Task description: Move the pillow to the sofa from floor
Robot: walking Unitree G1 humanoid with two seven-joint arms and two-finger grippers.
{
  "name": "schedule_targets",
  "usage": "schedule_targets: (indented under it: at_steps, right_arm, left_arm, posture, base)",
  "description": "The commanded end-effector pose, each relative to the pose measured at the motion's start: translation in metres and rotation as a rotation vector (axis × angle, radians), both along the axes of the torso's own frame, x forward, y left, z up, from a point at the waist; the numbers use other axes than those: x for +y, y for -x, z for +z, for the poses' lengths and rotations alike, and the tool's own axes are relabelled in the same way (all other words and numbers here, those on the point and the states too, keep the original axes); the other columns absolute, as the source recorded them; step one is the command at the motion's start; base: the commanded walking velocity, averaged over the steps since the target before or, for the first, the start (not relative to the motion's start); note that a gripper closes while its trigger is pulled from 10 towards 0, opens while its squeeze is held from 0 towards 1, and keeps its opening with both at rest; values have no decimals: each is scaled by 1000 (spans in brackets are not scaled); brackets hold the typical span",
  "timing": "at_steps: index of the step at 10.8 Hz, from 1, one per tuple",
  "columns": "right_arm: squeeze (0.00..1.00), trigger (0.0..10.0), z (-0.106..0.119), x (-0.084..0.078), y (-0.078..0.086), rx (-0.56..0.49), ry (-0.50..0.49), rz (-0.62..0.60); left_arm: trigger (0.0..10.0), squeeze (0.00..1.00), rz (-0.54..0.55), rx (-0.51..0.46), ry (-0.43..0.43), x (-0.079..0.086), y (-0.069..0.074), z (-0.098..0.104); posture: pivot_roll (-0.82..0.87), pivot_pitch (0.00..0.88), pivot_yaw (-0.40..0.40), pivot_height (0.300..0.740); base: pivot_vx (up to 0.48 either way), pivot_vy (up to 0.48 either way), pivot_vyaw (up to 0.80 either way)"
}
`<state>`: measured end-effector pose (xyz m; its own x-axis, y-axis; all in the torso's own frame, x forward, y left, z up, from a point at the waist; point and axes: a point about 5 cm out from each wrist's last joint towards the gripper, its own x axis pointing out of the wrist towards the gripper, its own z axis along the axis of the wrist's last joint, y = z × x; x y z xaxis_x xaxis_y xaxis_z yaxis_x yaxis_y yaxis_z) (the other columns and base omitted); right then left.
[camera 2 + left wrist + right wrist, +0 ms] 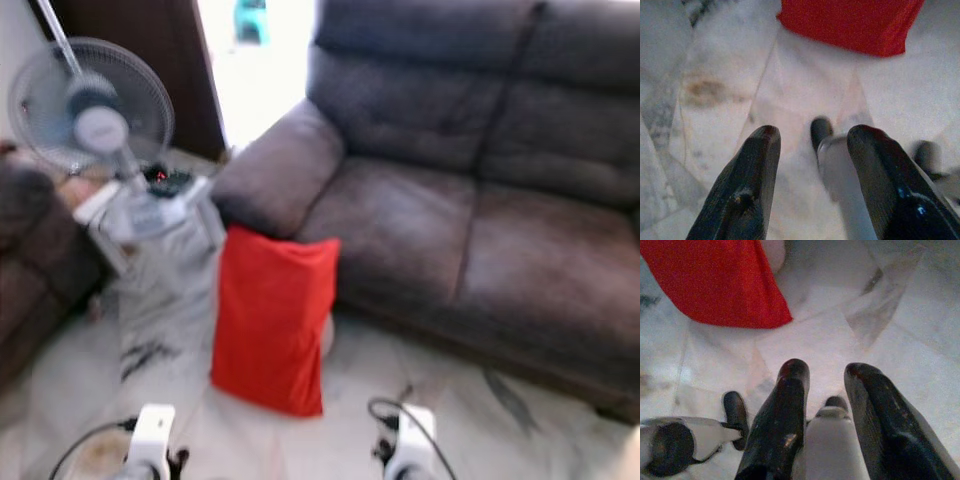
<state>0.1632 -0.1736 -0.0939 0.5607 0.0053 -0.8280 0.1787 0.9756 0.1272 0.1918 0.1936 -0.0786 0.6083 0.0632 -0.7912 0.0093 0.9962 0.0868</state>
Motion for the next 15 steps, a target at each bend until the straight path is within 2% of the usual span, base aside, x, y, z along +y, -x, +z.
schedule_targets:
  at_steps: [1, 6, 9, 11, 15]
  right_arm:
    - [0, 10000, -1, 0, 1, 5, 1, -6]
    - [0, 10000, -1, -2, 1, 16, 29, 46]
    - [0, 10000, 0, -1, 1, 3, 9, 10]
    - [0, 10000, 0, -2, 0, 3, 28, 59]
    - [0, 10000, 0, -2, 1, 4, 14, 29]
  left_arm:
    - [10000, 0, 25, 12, 3, 5, 4, -1]
    - [10000, 0, 26, -9, 10, 1, 0, 0]
    - [10000, 0, 27, -10, 10, 1, 0, 0]
    - [10000, 0, 28, -14, 11, 1, -2, 1]
    - [10000, 0, 30, -23, 5, 1, -4, 2]
  posture:
    - [-12, 12, -8, 740]
    - [-12, 7, -12, 740]
    - [-13, 5, -13, 740]
    - [-11, 10, -15, 740]
    - [-11, 11, -16, 740]
  base:
    - [0, 0, 0]
    - [0, 0, 0]
    - [0, 0, 133]
    - [0, 0, 291]
    - [65, 0, 159]
